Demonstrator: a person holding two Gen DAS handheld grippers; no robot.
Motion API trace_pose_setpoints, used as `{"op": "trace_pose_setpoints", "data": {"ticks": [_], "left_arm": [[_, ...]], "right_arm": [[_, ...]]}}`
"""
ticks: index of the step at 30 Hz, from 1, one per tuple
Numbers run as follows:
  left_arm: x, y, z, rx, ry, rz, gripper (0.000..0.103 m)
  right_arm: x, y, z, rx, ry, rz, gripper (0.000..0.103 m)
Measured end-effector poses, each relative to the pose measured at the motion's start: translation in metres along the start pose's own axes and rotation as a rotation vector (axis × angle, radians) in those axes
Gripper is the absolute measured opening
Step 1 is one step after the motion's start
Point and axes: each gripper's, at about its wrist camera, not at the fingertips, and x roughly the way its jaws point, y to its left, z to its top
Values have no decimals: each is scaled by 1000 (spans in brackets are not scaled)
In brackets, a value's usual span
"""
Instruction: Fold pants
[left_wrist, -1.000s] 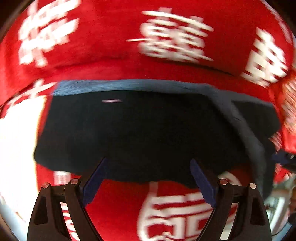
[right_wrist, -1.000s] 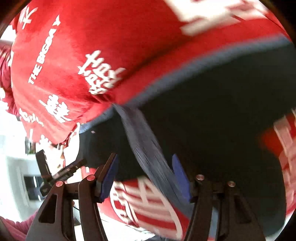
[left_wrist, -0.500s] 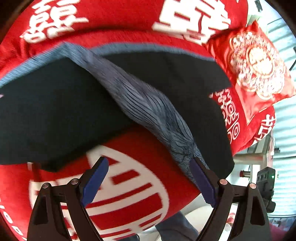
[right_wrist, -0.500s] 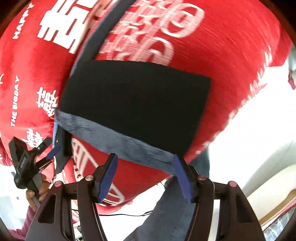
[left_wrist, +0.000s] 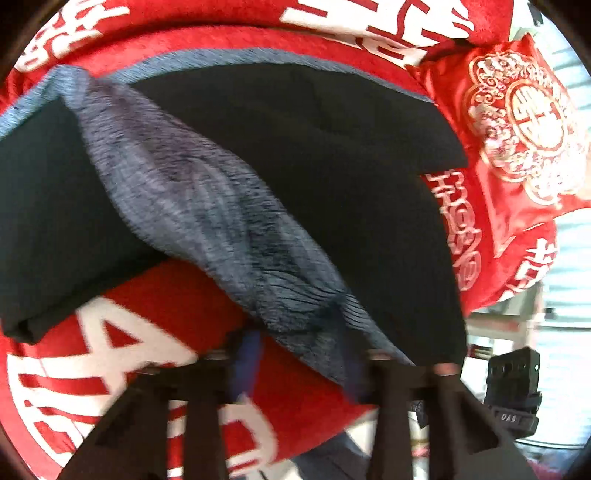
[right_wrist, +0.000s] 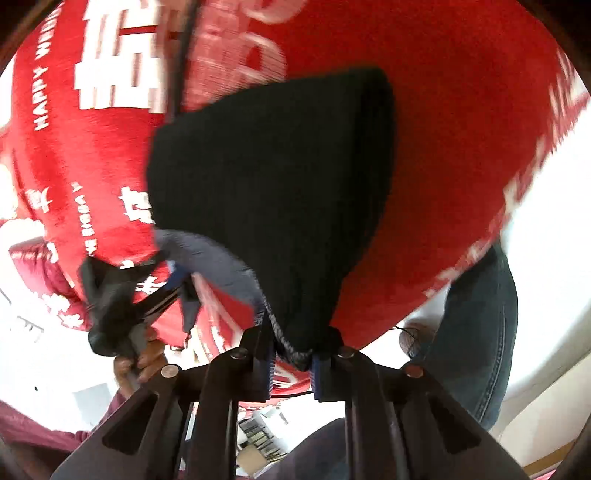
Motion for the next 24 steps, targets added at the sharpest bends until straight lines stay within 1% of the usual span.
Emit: {"op": "trace_pose_setpoints", "data": {"ticks": [1, 4, 7, 8, 9, 11, 14, 15, 16, 17, 18, 19, 20, 22, 23, 24], "left_arm": [[-3, -5, 3, -6, -4, -6, 31], [-17, -20, 15, 18, -40, 5, 31], [-35, -36, 41, 17, -99, -13, 31], [-42, -42, 56, 23, -129, -10, 31], [-45, -45, 65, 27, -148, 0, 31], [-55, -53, 90, 46, -209, 46, 31], [-66, -56, 114, 57, -253, 134, 31], [-71, -55, 120, 54, -267, 166, 35], [-74, -53, 123, 48, -277, 192, 59], [-79, -49, 123, 33, -294, 223, 73], [-85, -44, 122, 9, -329, 261, 83], [-86, -41, 121, -4, -349, 281, 83], [-88, -32, 118, -14, -346, 296, 83], [-80, -18, 115, -49, -319, 337, 83], [-70, -11, 114, -74, -298, 364, 83], [-60, -1, 111, -105, -272, 395, 83]], "right_arm": [[-9, 8, 3, -17, -7, 4, 15], [-31, 46, 29, -85, -43, 29, 15], [-51, 85, 67, -152, -78, 64, 15], [-54, 96, 80, -171, -83, 72, 15], [-57, 107, 94, -192, -87, 78, 15], [-59, 131, 131, -239, -84, 75, 15], [-49, 160, 178, -286, -55, 44, 15], [-43, 169, 198, -303, -43, 24, 15], [-37, 175, 211, -311, -36, 11, 15], [-31, 182, 228, -317, -33, -11, 15], [-24, 188, 245, -321, -31, -38, 15], [-22, 187, 255, -326, -31, -59, 16], [-15, 192, 270, -335, -35, -99, 19], [2, 203, 292, -389, -40, -223, 21], [11, 212, 299, -452, -39, -325, 32], [17, 216, 299, -501, -46, -403, 53]]}}
